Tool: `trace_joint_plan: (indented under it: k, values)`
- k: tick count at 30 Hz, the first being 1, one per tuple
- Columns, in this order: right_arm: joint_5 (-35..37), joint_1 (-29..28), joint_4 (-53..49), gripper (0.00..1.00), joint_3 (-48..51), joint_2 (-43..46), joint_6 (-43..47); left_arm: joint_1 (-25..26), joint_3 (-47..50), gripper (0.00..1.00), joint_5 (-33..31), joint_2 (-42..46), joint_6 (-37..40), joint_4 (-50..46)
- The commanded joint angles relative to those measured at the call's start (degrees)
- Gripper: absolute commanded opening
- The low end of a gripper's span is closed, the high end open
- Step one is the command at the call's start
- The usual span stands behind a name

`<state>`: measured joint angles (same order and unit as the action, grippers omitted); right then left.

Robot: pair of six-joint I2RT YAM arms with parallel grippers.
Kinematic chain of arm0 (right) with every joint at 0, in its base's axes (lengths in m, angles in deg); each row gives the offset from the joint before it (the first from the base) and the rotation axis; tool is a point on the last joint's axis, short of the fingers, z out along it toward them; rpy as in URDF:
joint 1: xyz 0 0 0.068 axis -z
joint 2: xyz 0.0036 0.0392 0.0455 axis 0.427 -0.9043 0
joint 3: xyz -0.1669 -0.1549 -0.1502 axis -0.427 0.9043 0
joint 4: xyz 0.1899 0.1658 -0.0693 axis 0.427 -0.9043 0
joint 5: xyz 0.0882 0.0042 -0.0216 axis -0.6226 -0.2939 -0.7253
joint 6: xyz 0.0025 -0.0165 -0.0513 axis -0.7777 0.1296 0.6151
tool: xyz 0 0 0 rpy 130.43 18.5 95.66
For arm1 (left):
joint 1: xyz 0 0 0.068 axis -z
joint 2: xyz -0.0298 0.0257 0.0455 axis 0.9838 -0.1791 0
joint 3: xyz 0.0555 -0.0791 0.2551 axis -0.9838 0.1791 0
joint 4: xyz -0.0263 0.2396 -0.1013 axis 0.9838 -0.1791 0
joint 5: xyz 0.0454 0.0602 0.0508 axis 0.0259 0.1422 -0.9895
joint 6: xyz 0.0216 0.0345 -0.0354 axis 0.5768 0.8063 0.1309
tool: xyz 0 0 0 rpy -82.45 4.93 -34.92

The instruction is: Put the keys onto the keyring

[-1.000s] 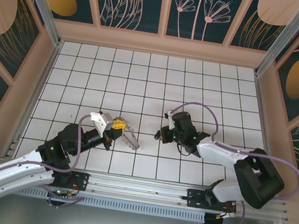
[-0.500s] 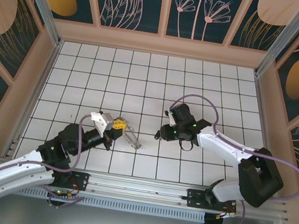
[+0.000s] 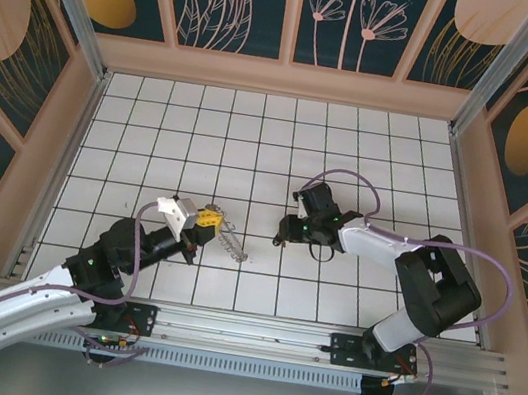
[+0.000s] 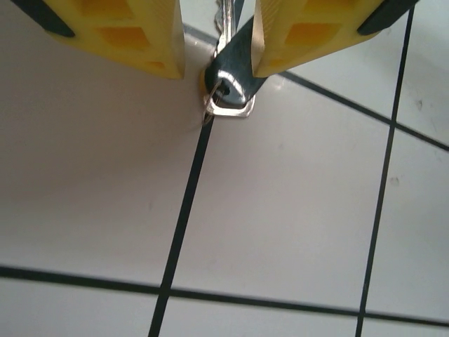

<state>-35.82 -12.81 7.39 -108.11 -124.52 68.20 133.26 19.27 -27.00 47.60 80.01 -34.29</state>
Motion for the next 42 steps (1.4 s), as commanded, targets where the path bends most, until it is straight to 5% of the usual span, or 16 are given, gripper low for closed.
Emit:
trace_joint_plan:
  k: [1, 19, 42]
  values:
    - [-0.6, 0.6, 4.1, 0.31, 1.2, -1.1, -1.2, 0.2, -0.2, 0.0, -0.4, 0.7, 0.0, 3.2]
    - [-3.0, 1.7, 8.8, 0.16, 3.7, -2.7, -0.9, 0.3, -0.6, 0.0, -0.7, 0.5, -0.1, 2.4]
    - [-4.2, 2.5, 14.4, 0.14, 6.2, -3.1, -0.5, 0.2, -0.9, 0.0, -1.2, -0.2, 0.0, 1.8]
